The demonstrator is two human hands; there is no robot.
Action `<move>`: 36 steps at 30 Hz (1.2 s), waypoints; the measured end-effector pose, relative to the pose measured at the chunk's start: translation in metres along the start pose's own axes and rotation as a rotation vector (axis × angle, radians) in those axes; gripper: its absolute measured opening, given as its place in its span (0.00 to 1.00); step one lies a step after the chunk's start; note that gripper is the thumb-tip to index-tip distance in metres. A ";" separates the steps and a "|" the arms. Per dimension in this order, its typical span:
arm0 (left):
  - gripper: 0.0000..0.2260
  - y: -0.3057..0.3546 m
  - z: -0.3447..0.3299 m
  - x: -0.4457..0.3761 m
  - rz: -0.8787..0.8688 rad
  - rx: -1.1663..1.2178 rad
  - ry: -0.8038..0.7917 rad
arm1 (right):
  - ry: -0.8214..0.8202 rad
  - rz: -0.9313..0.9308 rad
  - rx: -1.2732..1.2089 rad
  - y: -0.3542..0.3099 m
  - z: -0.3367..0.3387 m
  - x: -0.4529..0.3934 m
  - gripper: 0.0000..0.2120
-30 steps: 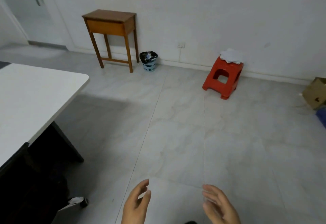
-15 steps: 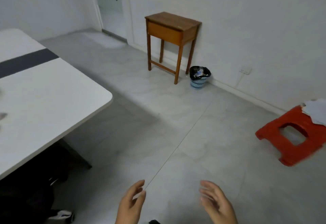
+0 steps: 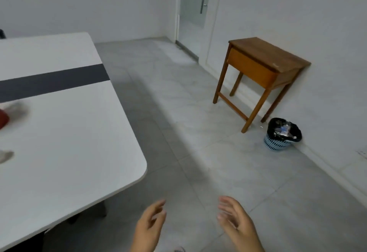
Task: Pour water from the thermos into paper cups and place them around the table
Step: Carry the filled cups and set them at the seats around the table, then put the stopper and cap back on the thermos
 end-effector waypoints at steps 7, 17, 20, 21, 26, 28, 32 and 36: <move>0.16 0.045 -0.012 -0.128 -0.016 0.051 0.126 | -0.187 -0.017 0.076 -0.036 -0.033 -0.155 0.18; 0.12 0.058 0.027 -0.281 0.129 0.180 0.675 | -0.743 0.036 0.180 -0.115 -0.180 -0.390 0.14; 0.10 0.063 0.053 -0.291 0.165 0.279 0.895 | -1.003 0.130 0.249 -0.145 -0.255 -0.421 0.15; 0.11 0.061 0.061 -0.289 0.190 0.302 0.957 | -1.074 0.152 0.271 -0.150 -0.276 -0.426 0.15; 0.12 0.036 0.091 -0.250 0.306 0.339 1.332 | -1.338 0.213 0.375 -0.154 -0.359 -0.427 0.16; 0.11 0.024 0.098 -0.236 0.347 0.367 1.454 | -1.414 0.247 0.443 -0.151 -0.382 -0.419 0.17; 0.14 0.014 0.121 -0.230 0.389 0.397 1.576 | -1.497 0.294 0.555 -0.147 -0.418 -0.411 0.17; 0.16 0.012 0.152 -0.234 0.380 0.448 1.686 | -1.578 0.324 0.649 -0.152 -0.463 -0.406 0.15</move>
Point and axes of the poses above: each hand's wrist, its own x-axis away from the middle knuckle, its own z-axis out of the back of the hand, y = z × x, the point moved 8 cm from there along -x, towards the middle knuckle, and after that the axes turned 2 degrees about -z, right-handed, at the moved point
